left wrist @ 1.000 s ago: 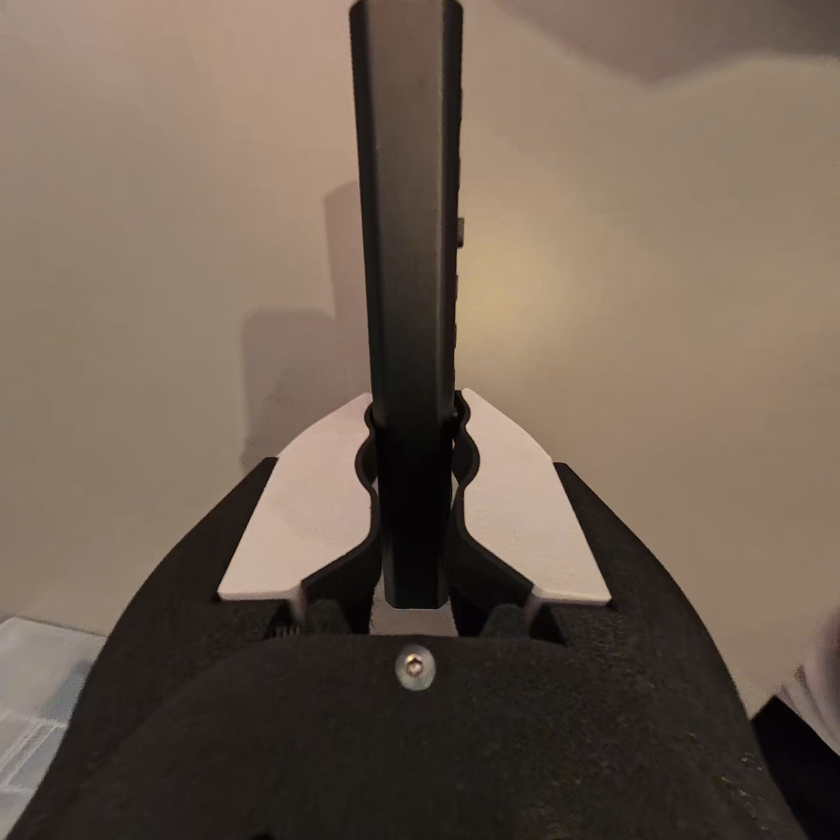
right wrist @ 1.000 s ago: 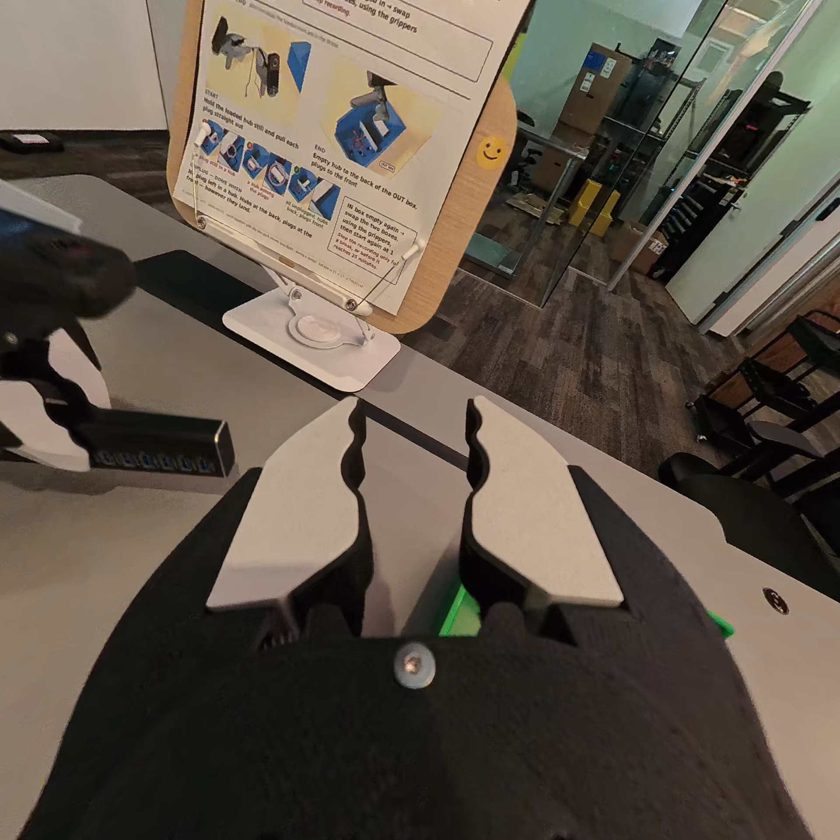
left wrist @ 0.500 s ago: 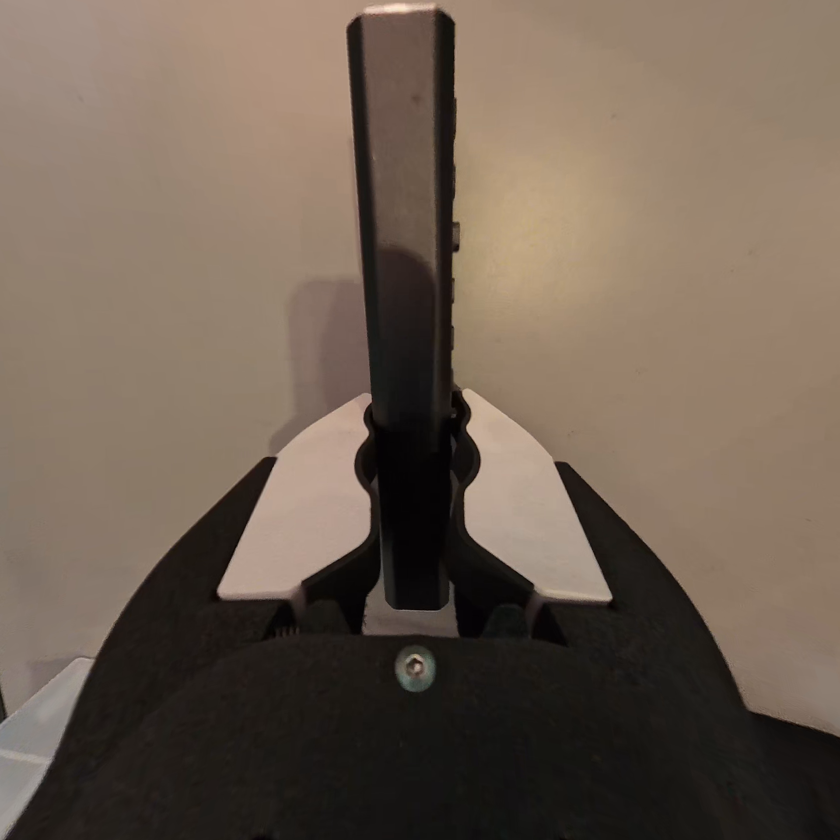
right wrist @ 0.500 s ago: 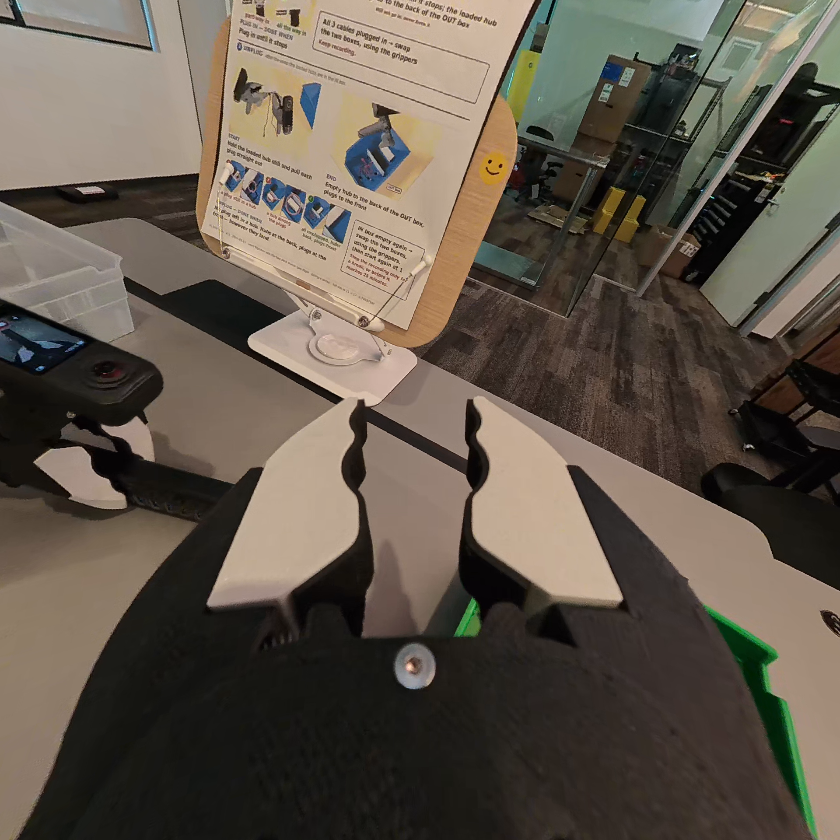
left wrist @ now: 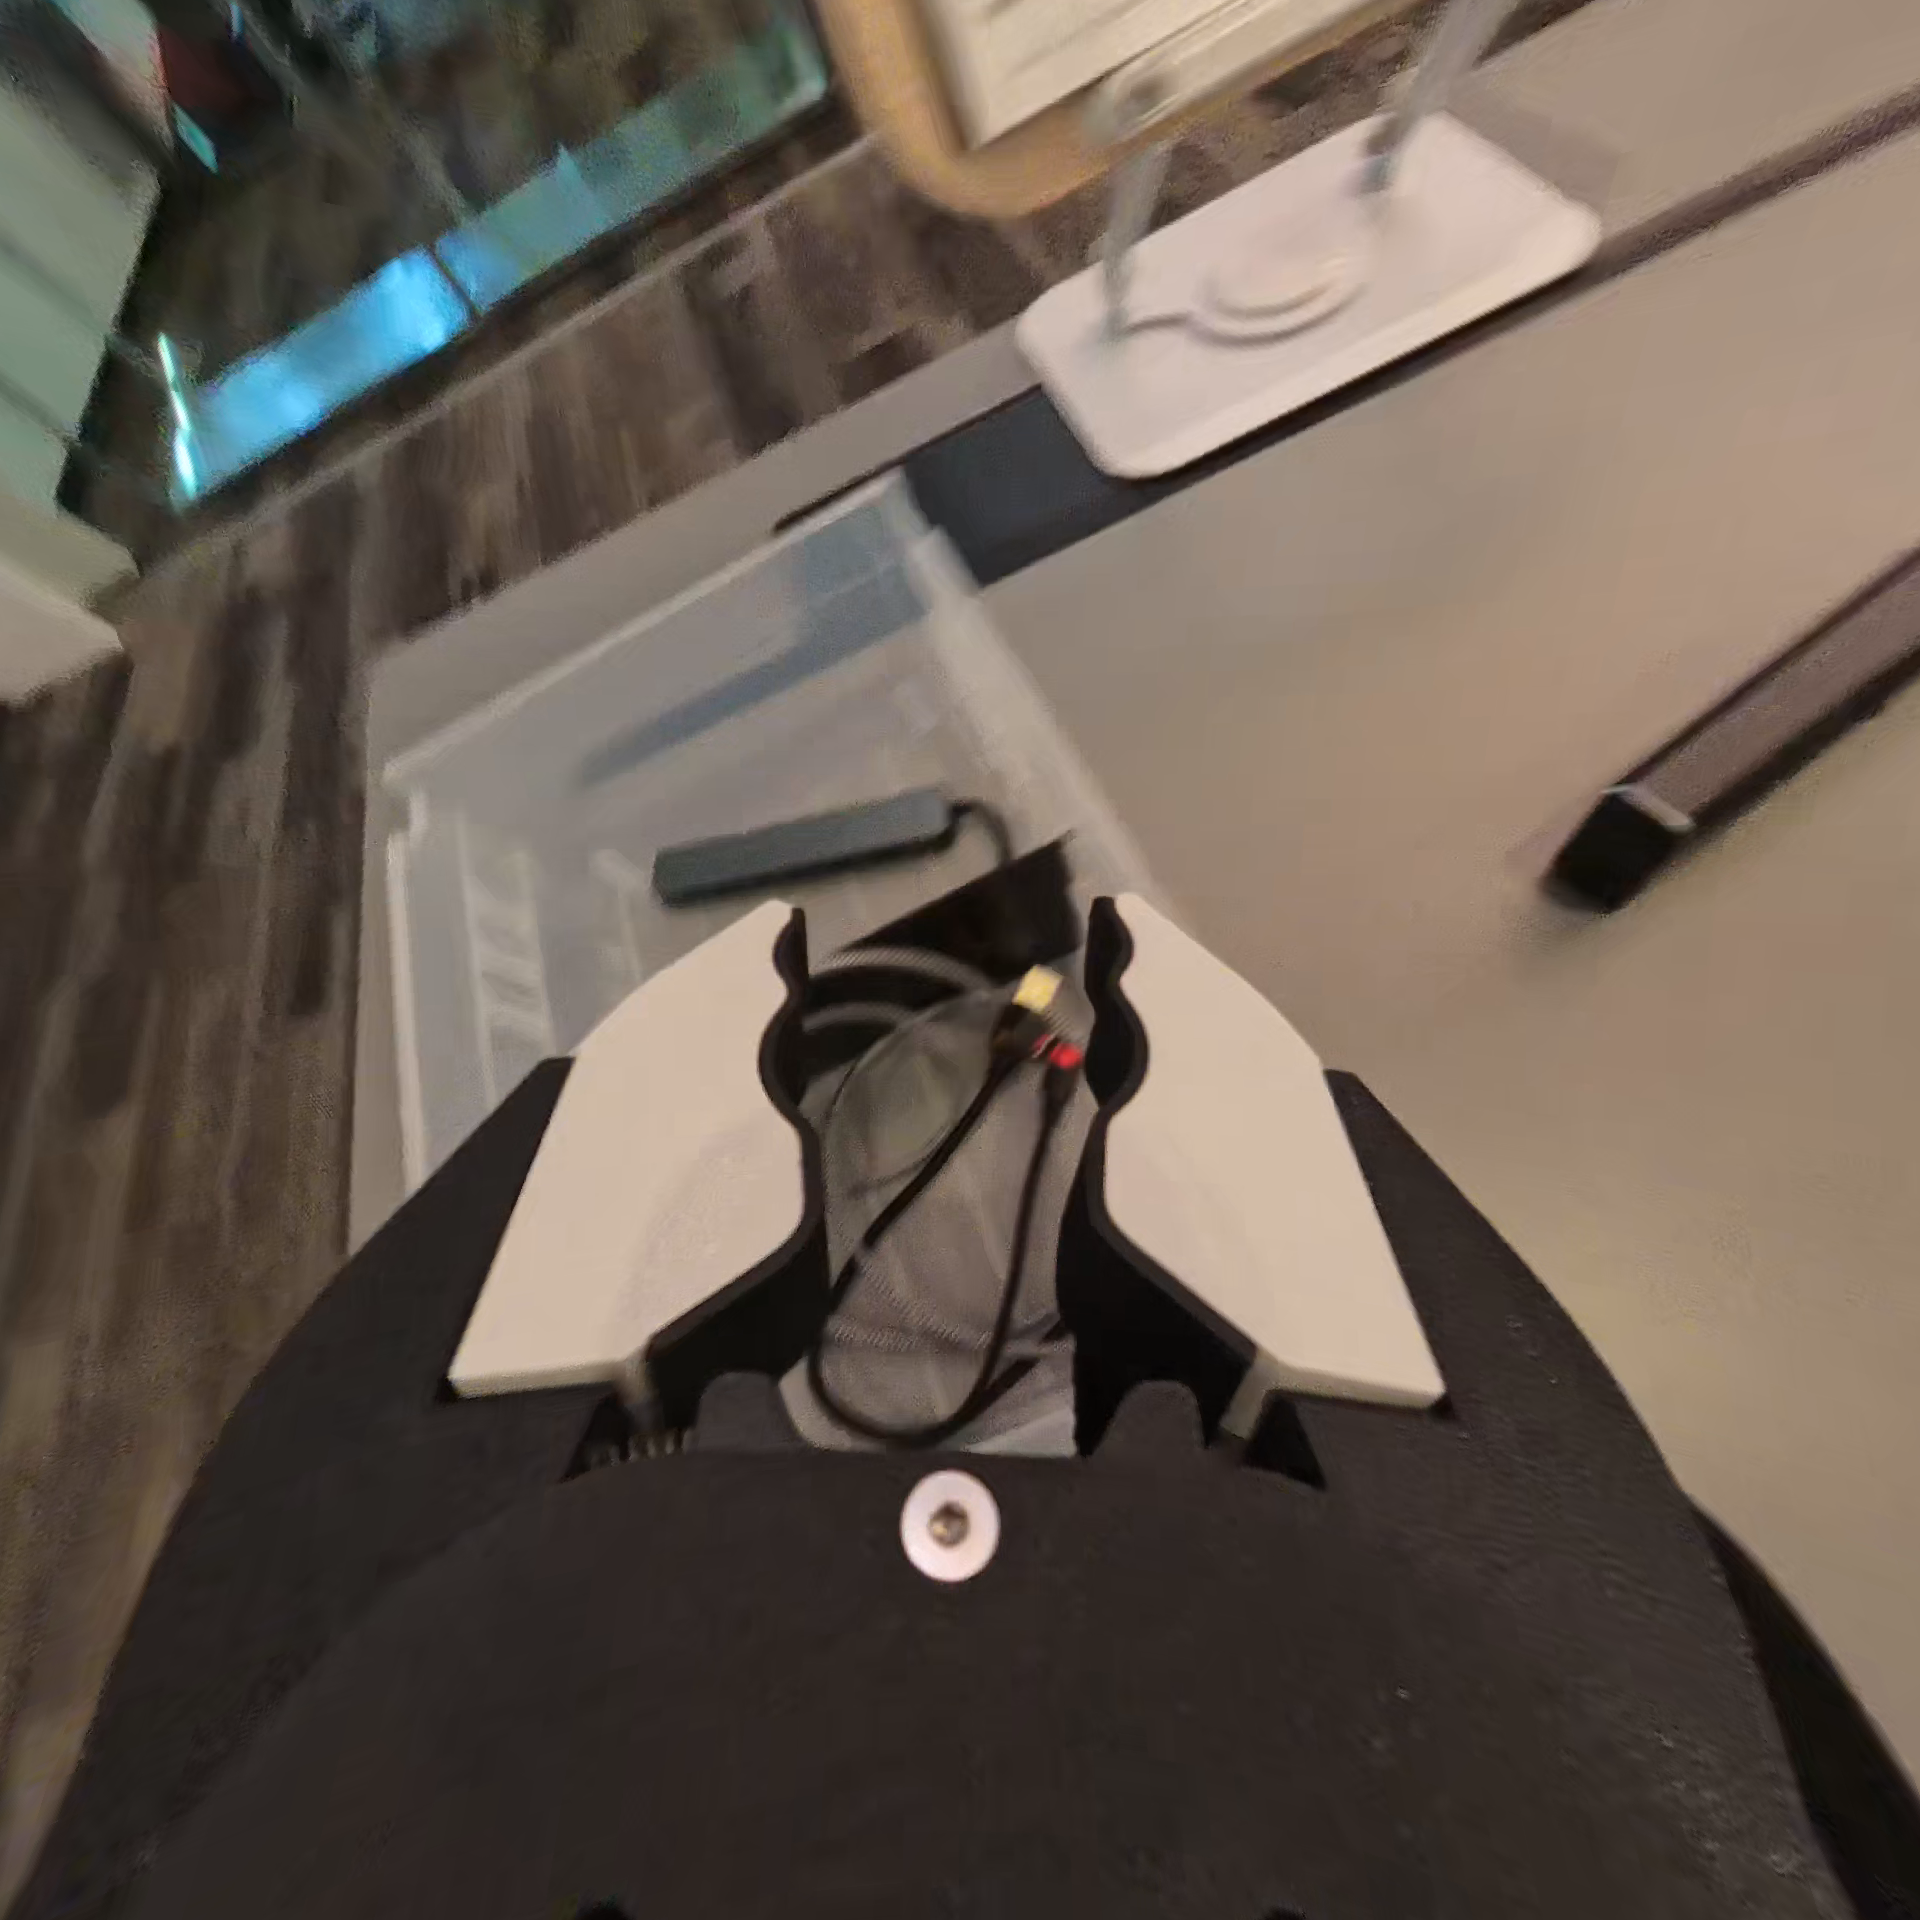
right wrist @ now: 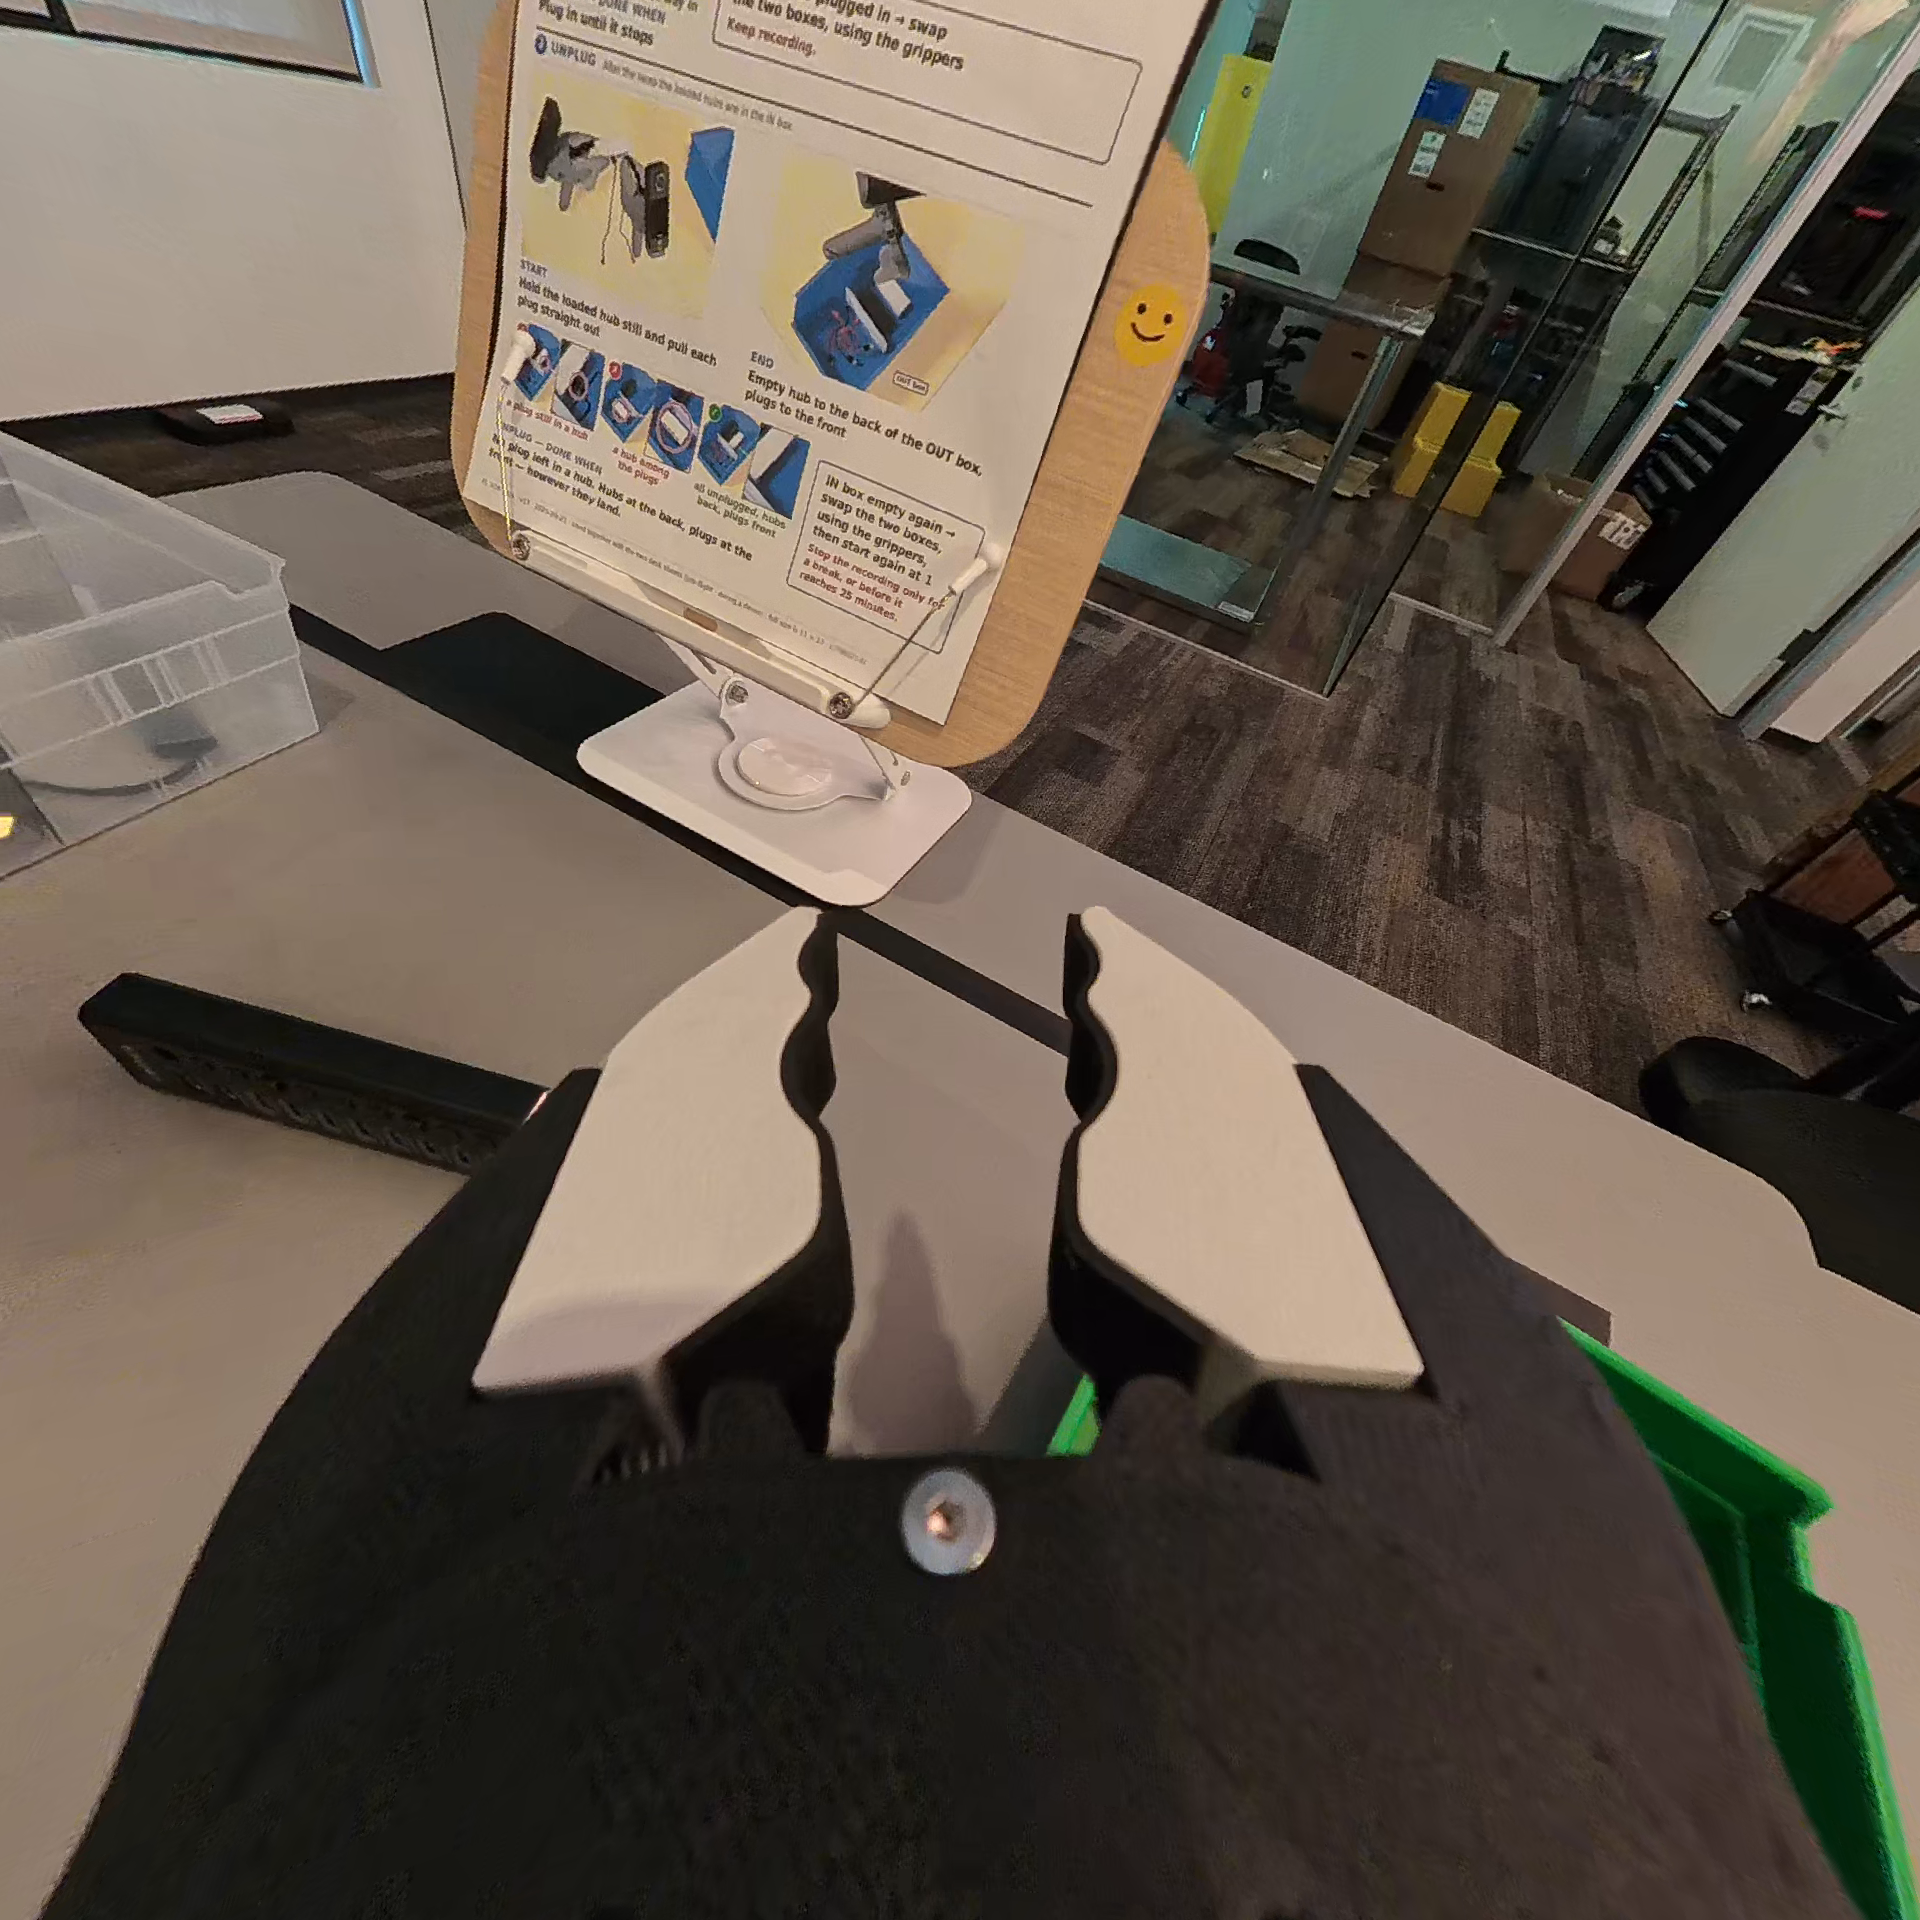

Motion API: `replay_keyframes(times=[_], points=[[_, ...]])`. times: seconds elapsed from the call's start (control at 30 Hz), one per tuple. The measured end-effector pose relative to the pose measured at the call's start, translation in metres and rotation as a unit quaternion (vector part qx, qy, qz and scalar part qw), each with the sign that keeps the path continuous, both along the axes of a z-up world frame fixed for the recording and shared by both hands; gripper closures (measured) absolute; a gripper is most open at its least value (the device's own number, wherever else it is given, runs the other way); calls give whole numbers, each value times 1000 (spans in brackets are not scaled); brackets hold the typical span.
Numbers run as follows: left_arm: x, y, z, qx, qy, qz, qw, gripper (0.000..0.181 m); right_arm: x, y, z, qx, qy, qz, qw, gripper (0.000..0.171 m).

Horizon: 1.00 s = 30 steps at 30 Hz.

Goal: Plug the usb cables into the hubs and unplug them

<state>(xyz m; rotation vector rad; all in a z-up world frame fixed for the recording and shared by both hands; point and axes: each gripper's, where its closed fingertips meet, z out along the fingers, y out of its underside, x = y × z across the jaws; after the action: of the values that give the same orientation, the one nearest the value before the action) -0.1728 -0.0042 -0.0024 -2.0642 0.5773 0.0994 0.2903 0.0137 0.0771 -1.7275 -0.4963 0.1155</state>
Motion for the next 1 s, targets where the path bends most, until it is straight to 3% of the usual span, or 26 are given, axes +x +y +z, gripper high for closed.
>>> replay_keyframes(times=[0.03,0.1,0.2,0.33,0.43,0.63,0.87,1.0], points=[[-24,1,-7,-15,-15,16,1000,130,-2,1,-1,0,-2,1,1000,129],[-63,7,-25,-32,4,40,999,122,-7,2,-3,-3,-8,6,1000,129],[-94,19,-54,-58,118,40,990,114,-16,3,-8,-9,-23,10,1000,129],[-94,39,-75,-70,207,-13,976,115,-23,3,-12,-12,-43,14,999,128],[-100,51,-92,-96,259,-33,960,105,-26,3,-15,-15,-51,16,998,128],[-102,63,-98,-96,301,-42,948,129,-27,7,-23,-28,-66,16,997,128],[-94,50,-78,-63,235,-63,968,173,-27,9,-25,-29,-68,19,997,129],[-93,47,-51,-47,183,-59,980,178,-28,9,-25,-27,-75,21,997,129]])
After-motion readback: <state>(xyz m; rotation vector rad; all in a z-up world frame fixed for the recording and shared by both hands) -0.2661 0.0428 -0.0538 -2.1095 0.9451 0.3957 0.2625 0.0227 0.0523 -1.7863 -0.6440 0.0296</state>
